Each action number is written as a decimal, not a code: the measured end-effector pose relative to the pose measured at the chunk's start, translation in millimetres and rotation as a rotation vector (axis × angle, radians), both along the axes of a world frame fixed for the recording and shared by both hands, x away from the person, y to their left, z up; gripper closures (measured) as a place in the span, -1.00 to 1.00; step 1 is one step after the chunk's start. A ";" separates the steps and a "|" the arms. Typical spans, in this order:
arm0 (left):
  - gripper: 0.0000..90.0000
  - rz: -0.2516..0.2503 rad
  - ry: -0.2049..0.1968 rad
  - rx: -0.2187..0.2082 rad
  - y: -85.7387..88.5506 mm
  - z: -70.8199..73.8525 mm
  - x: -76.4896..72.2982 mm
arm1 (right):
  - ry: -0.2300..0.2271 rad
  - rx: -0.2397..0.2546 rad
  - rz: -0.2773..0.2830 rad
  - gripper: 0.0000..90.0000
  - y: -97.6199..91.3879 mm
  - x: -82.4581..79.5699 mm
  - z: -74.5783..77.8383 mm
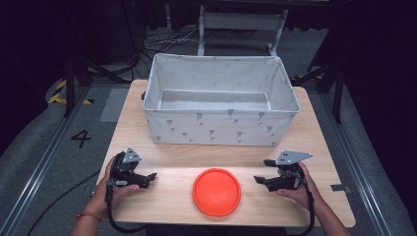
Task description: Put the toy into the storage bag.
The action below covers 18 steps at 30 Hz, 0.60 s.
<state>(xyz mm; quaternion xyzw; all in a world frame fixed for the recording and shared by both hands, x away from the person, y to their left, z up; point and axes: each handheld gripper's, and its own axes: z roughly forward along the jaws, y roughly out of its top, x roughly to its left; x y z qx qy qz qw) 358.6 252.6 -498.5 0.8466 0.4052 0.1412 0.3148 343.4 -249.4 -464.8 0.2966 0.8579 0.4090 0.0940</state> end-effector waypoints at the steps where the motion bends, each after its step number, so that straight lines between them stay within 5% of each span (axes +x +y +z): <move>1: -1.00 0.000 0.000 0.000 0.0 0.0 0.0 | 0.000 -0.001 0.018 -0.44 6.3 -0.9 0.5; 4: -1.00 0.000 0.000 0.000 0.0 0.0 0.0 | 0.015 0.014 0.062 -0.44 25.5 -1.4 0.4; 9: -1.00 0.000 0.000 0.000 0.0 0.0 0.0 | 0.020 -0.037 0.138 -0.42 61.2 0.2 -6.5; 18: -1.00 0.000 0.000 0.000 0.0 0.0 0.0 | 0.079 -0.053 0.183 -0.53 91.6 11.2 -21.5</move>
